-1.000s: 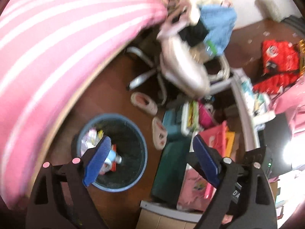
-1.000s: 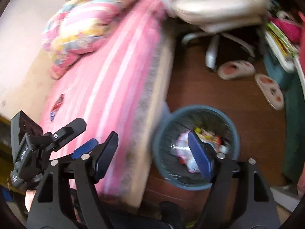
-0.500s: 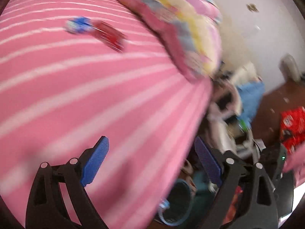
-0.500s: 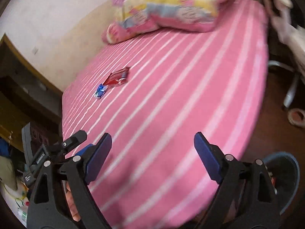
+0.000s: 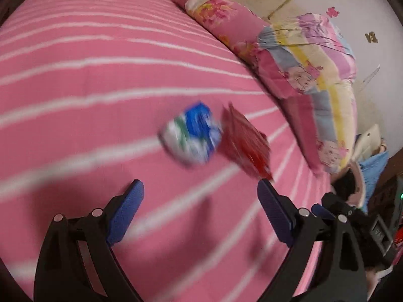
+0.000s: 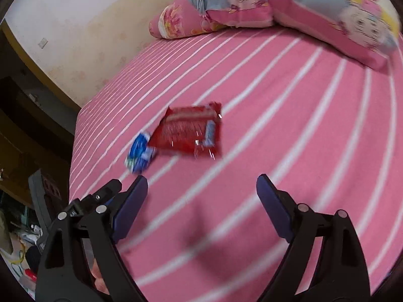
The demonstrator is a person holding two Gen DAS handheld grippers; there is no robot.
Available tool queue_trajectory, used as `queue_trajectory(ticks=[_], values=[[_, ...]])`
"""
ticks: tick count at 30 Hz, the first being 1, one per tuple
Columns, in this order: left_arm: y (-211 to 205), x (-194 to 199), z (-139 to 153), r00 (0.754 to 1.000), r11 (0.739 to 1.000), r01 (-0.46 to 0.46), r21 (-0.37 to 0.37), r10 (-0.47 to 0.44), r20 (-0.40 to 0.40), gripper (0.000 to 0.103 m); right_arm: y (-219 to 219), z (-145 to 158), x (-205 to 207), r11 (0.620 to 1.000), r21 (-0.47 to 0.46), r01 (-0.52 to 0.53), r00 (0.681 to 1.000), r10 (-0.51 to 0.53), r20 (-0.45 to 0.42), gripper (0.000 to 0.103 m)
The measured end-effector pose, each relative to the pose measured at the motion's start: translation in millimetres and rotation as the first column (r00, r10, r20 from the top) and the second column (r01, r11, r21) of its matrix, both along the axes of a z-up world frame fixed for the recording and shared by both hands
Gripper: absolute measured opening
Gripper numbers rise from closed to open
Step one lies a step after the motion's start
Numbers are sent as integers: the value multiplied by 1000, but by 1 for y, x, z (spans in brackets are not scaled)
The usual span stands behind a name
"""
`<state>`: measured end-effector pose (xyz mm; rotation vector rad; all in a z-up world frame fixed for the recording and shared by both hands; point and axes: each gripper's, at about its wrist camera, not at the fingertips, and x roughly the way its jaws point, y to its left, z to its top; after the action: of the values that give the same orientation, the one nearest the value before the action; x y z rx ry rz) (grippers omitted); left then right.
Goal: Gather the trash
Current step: 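Grasp the red snack packet with the right tool while the left tool grasps the tissue pack, then carry the red packet and tissue pack over the trash bin with both tools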
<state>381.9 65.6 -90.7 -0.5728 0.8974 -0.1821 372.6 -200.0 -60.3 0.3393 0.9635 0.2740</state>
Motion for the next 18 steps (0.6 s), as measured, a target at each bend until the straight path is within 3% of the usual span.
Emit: queue_trajectory(ticks=[6,11,12,13,14,16,18], values=[[15,42,-12,1000,998,12,55,-13,7,89,32,-19,63,998,-59,-22,999,21,-26,87],[-4,61,-19,997,988,72,140,-74,12,87,59,-52,99,991,-119,-52,994,40,-99,84],[-11,63,-21,997,980,82,181,-83,1,85,63,-55,102,987,-145,-62,993,47,-107,76],[-17,62,-23,997,967,78,241,-79,-5,72,68,-59,105,980,-186,-69,993,49,-106,68],[-22,61,-24,997,953,73,294,-74,-6,67,68,-59,103,976,-206,-68,995,50,-91,63],[-23,58,-23,997,944,68,322,-71,-1,57,68,-59,105,973,-220,-67,995,50,-83,40],[-18,57,-21,998,950,62,307,-67,7,51,64,-58,102,975,-209,-77,995,61,-80,28]])
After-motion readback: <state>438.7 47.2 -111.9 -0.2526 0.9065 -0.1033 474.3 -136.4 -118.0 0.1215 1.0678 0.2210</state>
